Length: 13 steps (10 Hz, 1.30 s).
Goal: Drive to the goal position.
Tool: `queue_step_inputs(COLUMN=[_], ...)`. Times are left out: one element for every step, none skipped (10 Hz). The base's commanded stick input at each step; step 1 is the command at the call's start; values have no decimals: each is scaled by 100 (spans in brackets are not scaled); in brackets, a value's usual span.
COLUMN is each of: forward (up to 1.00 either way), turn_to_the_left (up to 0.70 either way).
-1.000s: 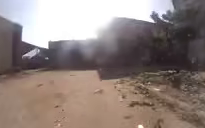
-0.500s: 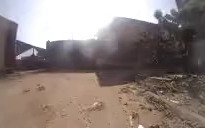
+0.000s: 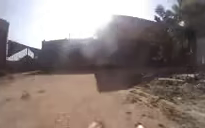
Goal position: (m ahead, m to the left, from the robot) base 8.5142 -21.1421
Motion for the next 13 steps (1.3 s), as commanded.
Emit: queue_step_inputs(forward=[100,100,100,100,100,100,100,100,100,100,100,100,100], turn_to_the_left=[0,0,0,0,0,0,0,0,0,0,0,0,0])
